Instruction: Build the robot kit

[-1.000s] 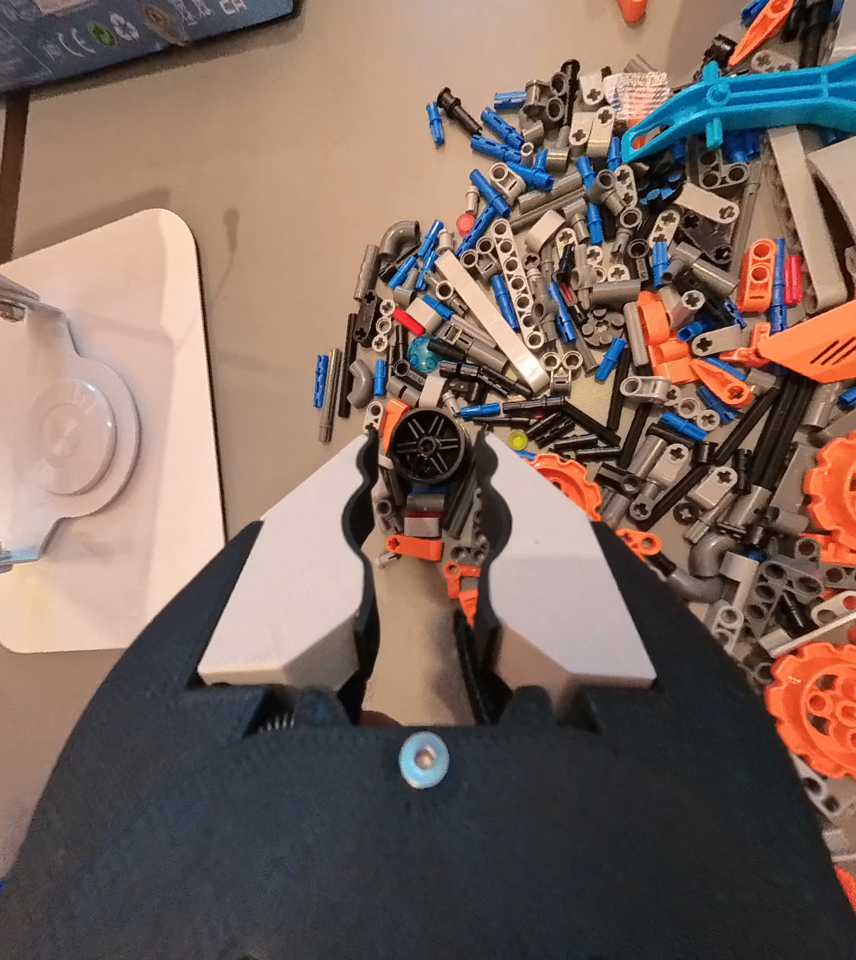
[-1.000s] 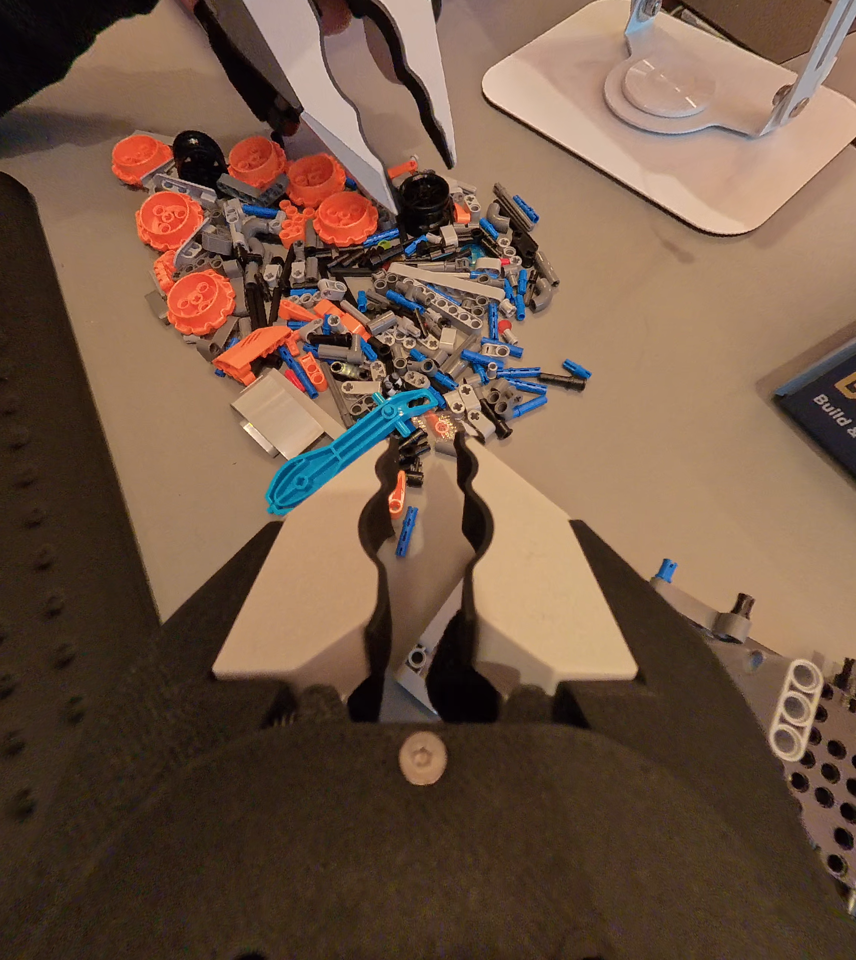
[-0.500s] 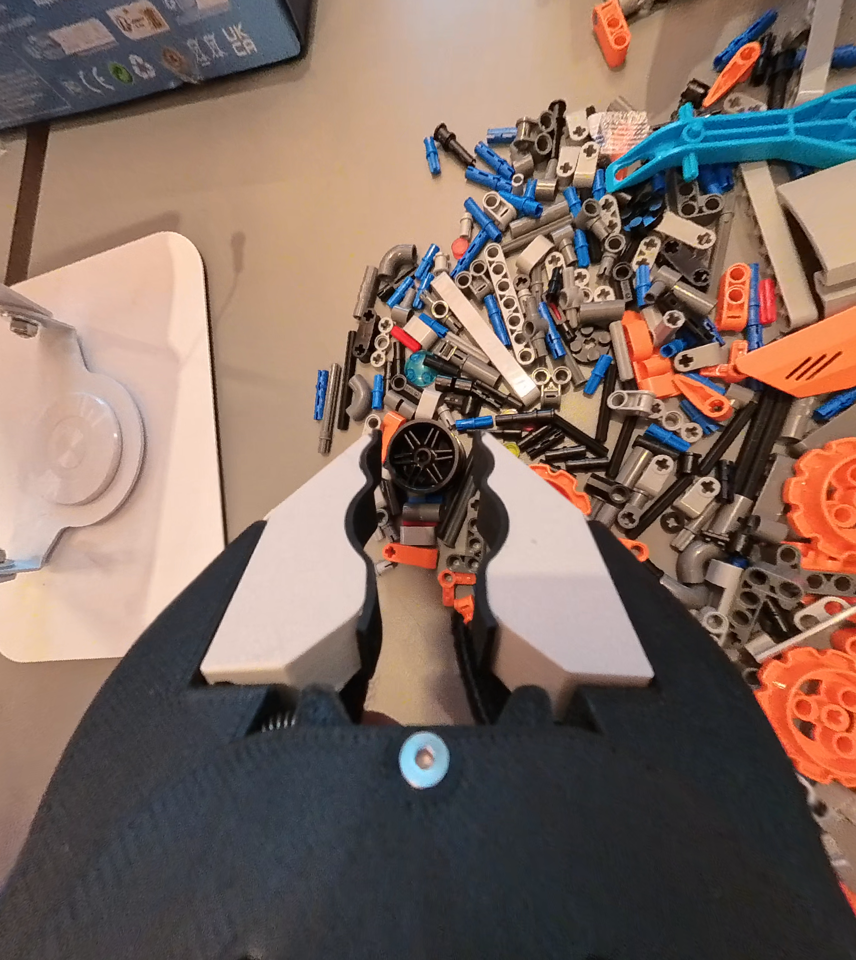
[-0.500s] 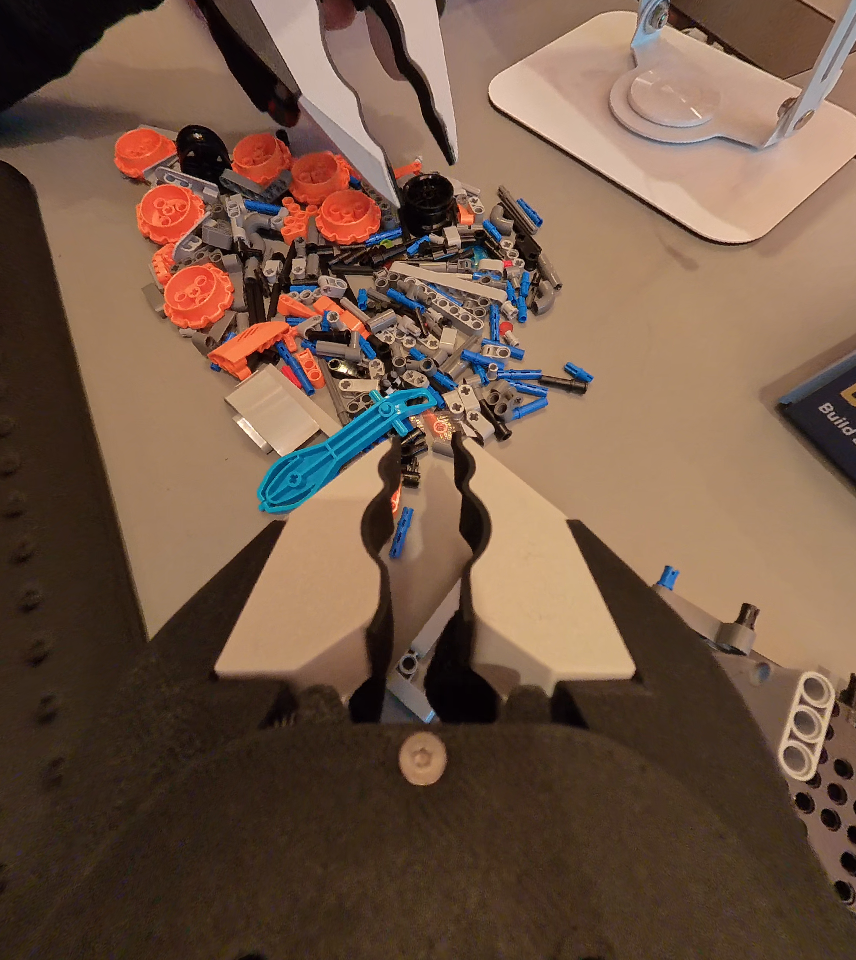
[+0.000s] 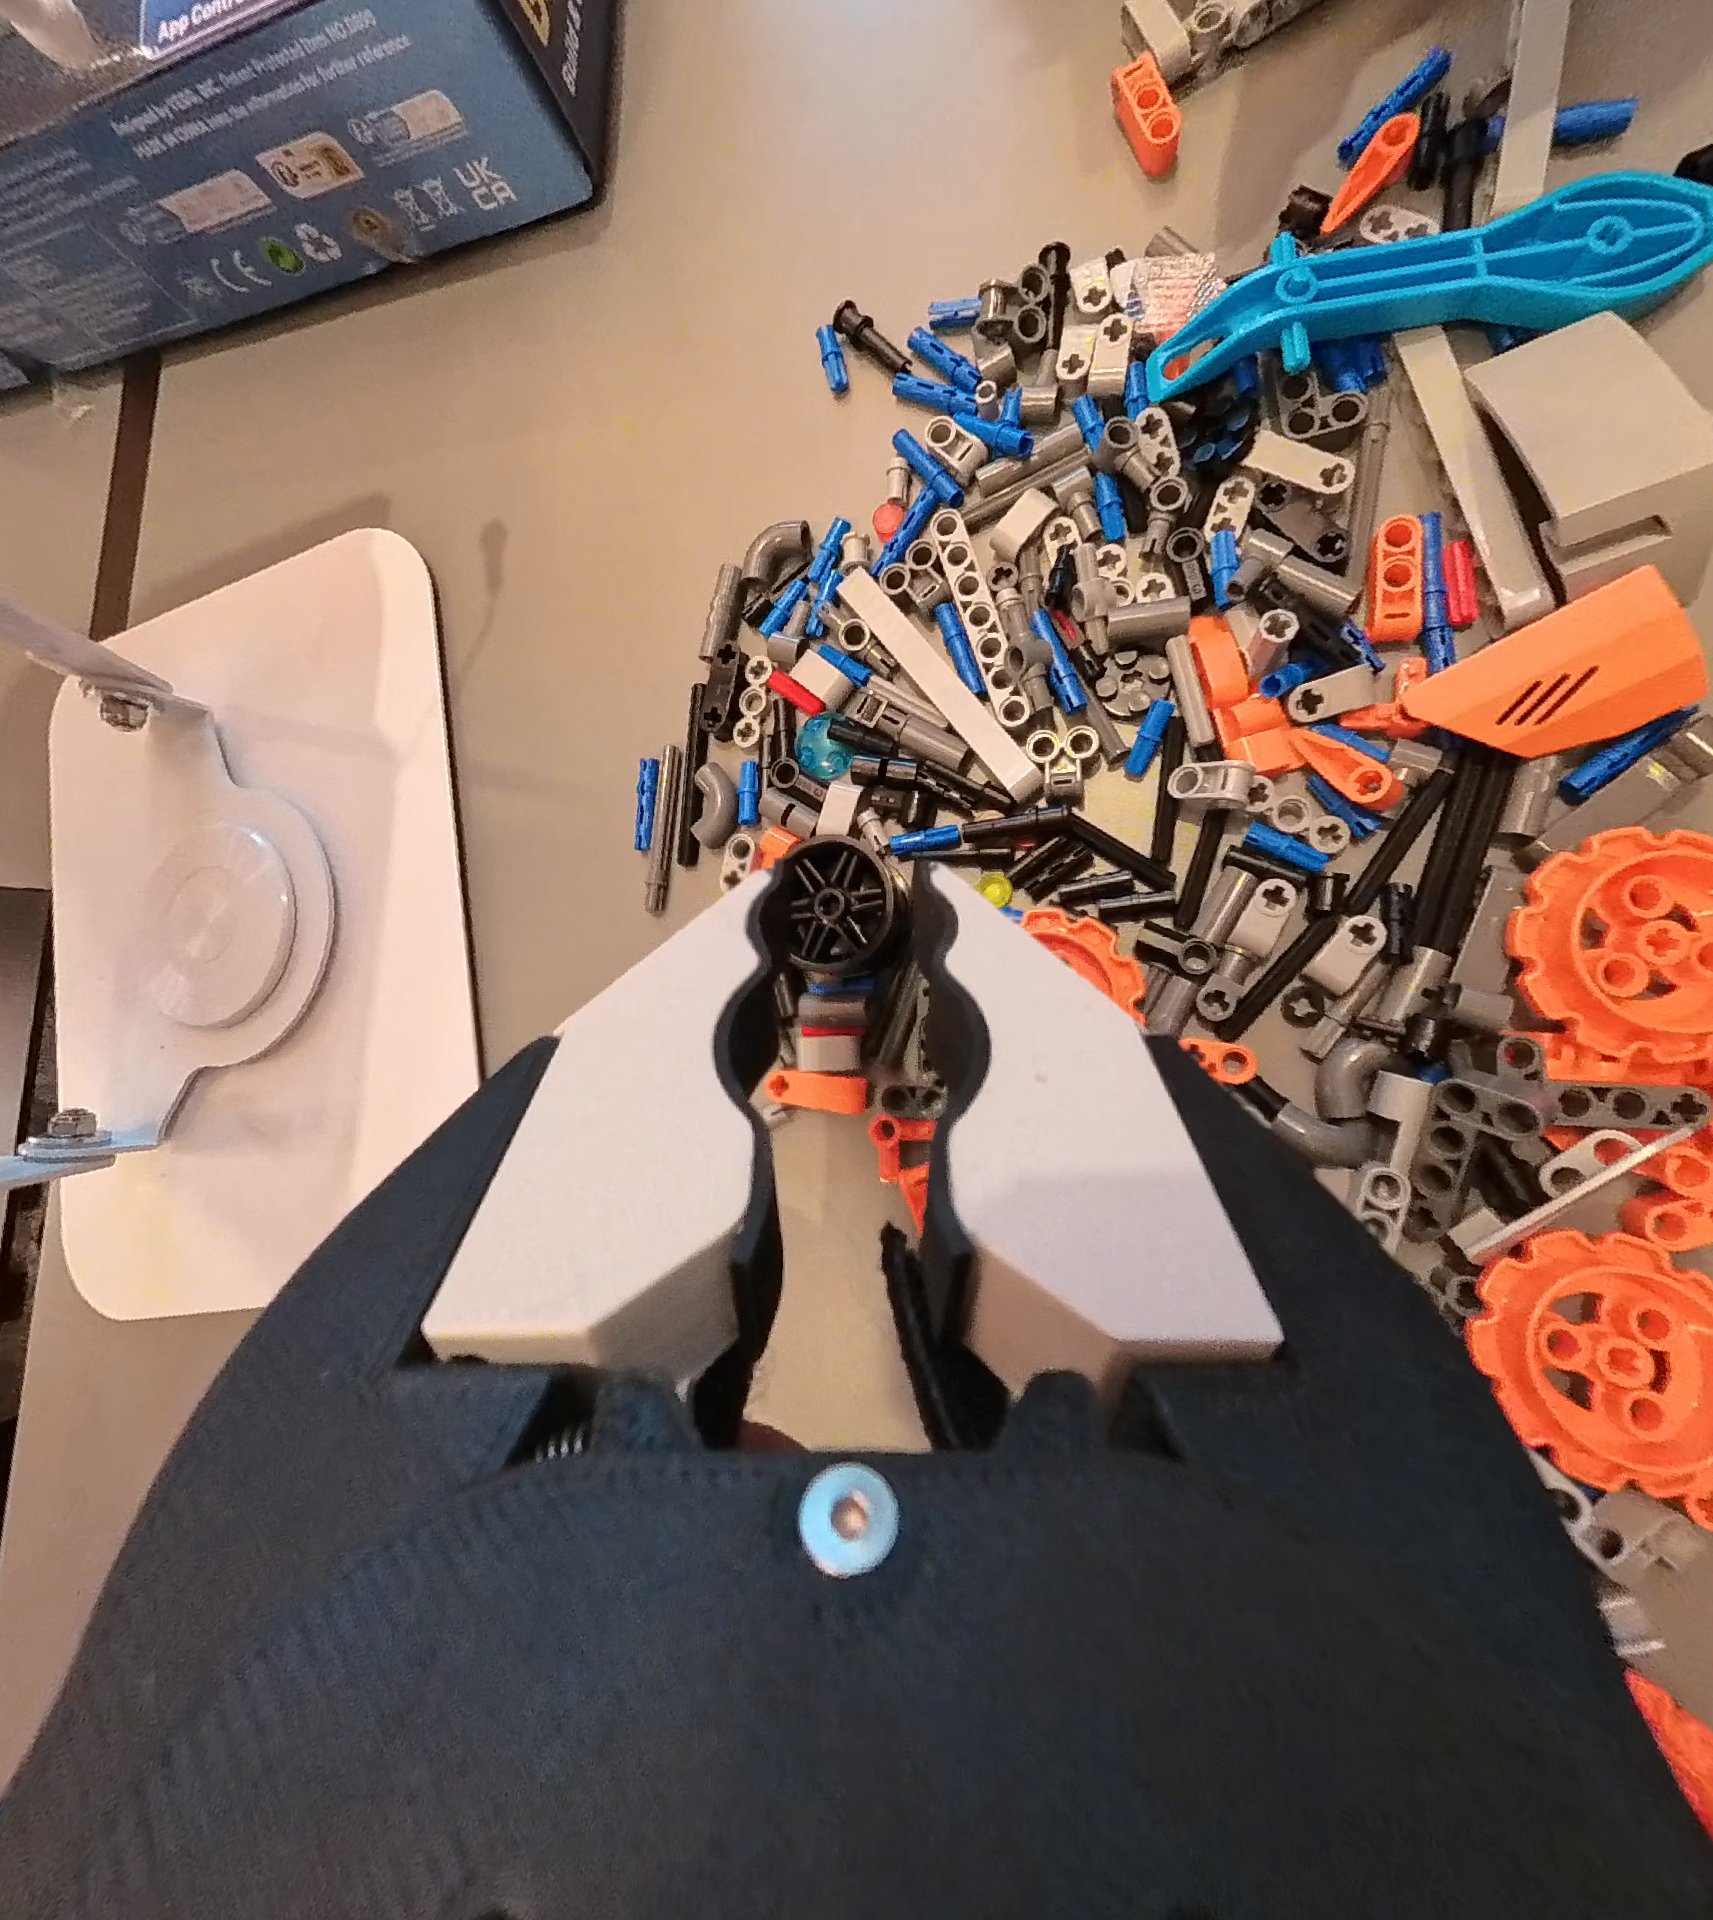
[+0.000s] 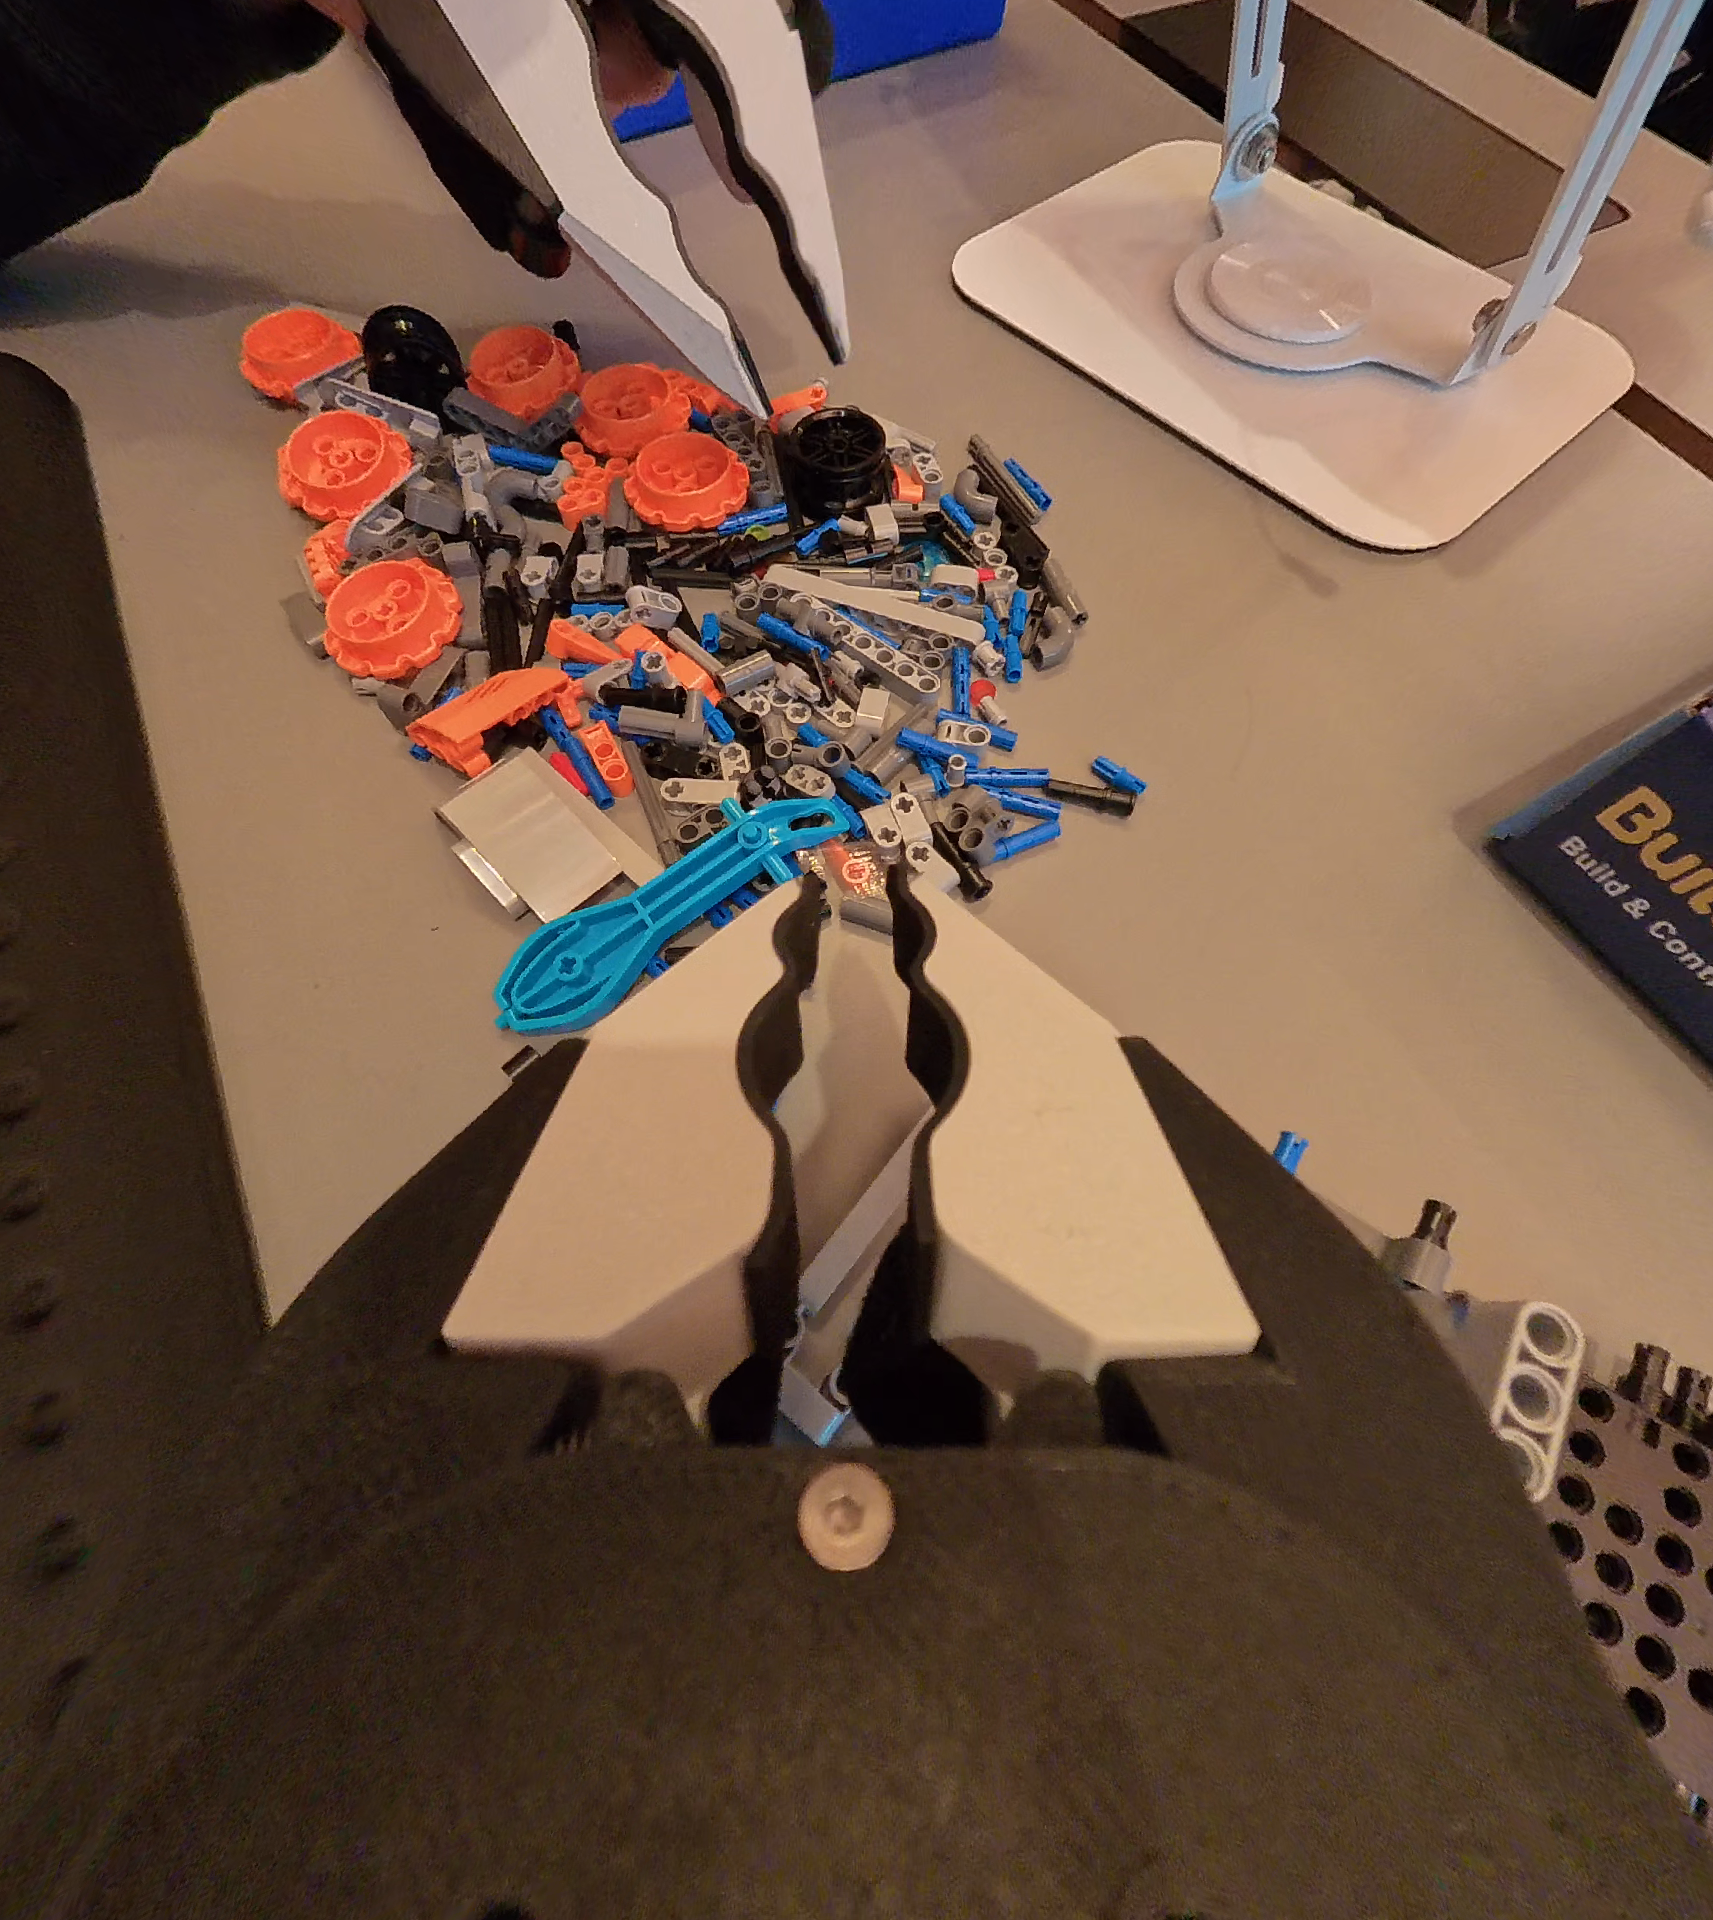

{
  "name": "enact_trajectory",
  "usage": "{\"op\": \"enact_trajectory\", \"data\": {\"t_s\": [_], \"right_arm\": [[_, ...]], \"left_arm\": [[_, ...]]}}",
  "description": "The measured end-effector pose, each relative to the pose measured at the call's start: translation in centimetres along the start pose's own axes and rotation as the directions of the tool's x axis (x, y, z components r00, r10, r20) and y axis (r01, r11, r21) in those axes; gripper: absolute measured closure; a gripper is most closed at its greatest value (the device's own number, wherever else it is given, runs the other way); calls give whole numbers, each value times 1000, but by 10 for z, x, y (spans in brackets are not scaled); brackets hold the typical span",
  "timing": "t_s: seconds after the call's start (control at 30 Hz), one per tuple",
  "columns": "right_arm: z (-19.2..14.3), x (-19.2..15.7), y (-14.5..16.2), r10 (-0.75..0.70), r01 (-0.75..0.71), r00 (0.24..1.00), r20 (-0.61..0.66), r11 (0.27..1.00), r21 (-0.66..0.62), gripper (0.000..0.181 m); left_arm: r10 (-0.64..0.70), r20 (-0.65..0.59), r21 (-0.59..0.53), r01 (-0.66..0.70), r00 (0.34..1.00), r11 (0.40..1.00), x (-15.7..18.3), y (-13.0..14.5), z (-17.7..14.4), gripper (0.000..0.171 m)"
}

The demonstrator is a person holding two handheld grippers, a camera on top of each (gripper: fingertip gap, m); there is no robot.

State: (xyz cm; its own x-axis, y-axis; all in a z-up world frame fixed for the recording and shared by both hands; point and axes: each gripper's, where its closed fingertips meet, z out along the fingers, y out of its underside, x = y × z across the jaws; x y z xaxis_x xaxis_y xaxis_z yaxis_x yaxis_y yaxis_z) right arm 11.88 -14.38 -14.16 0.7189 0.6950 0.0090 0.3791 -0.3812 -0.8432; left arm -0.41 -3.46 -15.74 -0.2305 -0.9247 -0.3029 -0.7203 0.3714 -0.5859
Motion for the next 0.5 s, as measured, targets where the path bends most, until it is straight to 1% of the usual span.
{"op": "enact_trajectory", "data": {"t_s": [0.3,0.5], "right_arm": [[-1,3,0,11,-11,1000,5,1000,29,172],[-3,4,-2,18,-18,1000,10,998,54,172]], "left_arm": [[-9,22,41,8,1000,999,-1,3,-4,157],[-6,23,36,5,1000,999,-1,7,-3,158]]}}
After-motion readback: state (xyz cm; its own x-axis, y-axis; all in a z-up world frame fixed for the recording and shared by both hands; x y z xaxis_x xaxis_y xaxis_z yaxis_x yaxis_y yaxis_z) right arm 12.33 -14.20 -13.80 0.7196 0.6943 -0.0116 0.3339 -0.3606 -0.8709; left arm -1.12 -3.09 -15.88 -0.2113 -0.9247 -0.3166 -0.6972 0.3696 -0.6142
